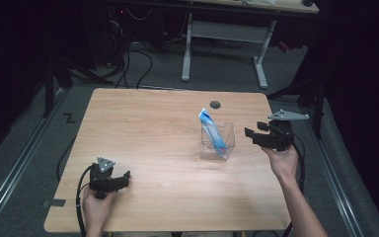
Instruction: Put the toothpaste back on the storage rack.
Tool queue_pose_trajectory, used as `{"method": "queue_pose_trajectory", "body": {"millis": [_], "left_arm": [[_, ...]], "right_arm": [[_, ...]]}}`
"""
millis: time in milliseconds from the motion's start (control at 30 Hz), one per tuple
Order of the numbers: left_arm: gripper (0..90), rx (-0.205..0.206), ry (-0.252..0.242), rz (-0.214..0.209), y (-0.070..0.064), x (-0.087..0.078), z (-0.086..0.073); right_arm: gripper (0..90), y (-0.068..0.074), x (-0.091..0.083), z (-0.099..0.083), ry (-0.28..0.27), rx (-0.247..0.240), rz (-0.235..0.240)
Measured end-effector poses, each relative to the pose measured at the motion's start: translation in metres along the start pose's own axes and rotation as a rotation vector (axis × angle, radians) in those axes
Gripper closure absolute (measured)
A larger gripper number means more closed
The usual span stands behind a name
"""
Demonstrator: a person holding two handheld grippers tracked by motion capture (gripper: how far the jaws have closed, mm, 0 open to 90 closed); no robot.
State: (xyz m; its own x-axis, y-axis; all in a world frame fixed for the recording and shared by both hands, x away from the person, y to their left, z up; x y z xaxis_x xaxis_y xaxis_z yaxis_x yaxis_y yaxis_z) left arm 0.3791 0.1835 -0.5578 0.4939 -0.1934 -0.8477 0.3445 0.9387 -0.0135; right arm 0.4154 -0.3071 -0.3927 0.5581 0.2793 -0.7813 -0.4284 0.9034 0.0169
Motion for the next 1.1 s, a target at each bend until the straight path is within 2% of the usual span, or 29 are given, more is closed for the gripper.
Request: {"method": "queue_pose_trajectory", "body": {"millis": [1100], "left_arm": [[18.2,0.000,0.000,0.000,0.000,0.000,0.000]], "right_arm": [[40.3,-0.022,-0.008,-0.034,-0.014,0.074,-0.014]]}}
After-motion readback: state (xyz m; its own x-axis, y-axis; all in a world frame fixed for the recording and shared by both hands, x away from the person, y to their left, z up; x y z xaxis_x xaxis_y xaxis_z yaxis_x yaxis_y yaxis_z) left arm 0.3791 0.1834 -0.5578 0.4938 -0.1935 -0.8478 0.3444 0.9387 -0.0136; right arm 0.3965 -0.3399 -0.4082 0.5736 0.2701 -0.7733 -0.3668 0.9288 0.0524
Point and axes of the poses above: each handheld gripper's, and its own axes: x roughly forward along the jaws, z roughly out of its top, y roughly to its left, the point moved 3 cm from there along x, roughly forward along the jaws, and after that the axes turned 15 degrees about y, right-handed, at the moved point
